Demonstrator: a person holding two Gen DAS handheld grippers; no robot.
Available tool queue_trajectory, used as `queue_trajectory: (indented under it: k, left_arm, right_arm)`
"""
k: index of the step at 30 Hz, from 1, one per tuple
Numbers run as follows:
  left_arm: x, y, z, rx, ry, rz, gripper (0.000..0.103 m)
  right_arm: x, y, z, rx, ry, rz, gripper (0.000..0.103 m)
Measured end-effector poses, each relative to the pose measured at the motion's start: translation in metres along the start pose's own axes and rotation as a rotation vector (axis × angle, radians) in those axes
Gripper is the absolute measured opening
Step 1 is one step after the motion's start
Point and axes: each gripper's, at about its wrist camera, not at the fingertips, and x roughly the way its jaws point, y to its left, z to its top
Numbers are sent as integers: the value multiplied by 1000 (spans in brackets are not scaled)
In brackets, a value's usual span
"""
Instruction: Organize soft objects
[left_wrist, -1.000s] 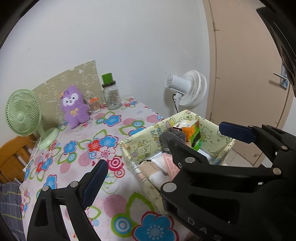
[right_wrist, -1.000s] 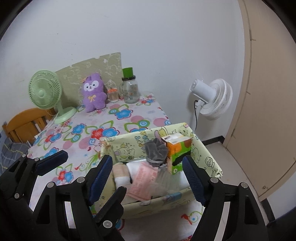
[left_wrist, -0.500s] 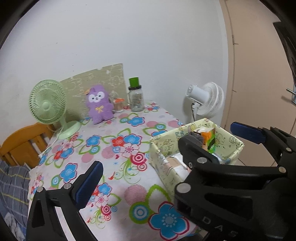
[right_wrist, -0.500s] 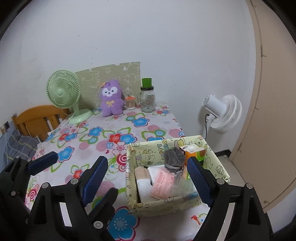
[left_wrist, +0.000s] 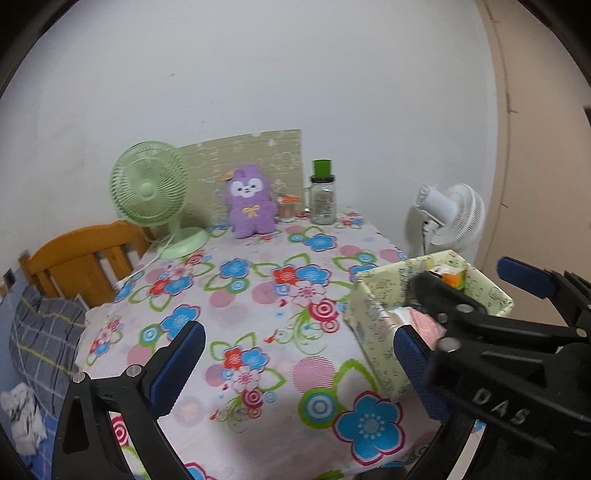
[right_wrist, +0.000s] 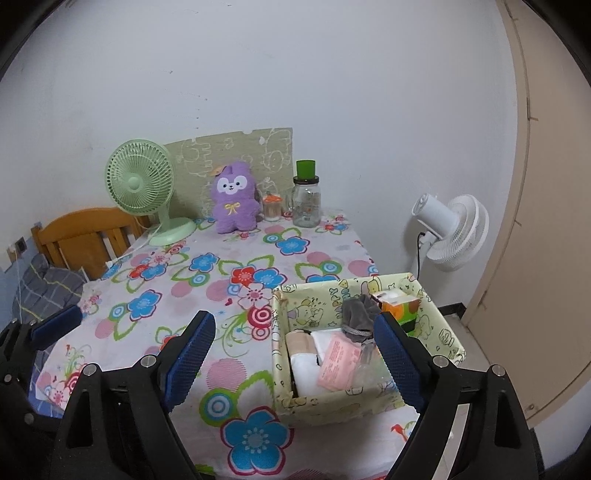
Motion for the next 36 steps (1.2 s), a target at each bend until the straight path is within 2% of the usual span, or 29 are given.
queue_trajectory:
  k: [13,27,36]
  left_arm:
    - [-3,22,-8,-67,0,67,103]
    - [-2,29,-6,-90,-15,81,103]
    - [1,29,-5,-85,-12,90,103]
  right_arm:
    - [-2,-4,-5,16,-1,5,90]
    - [-4,-7,-4,26,-41,-2,90]
    - [-3,-7,-3,20,-35,-11,90]
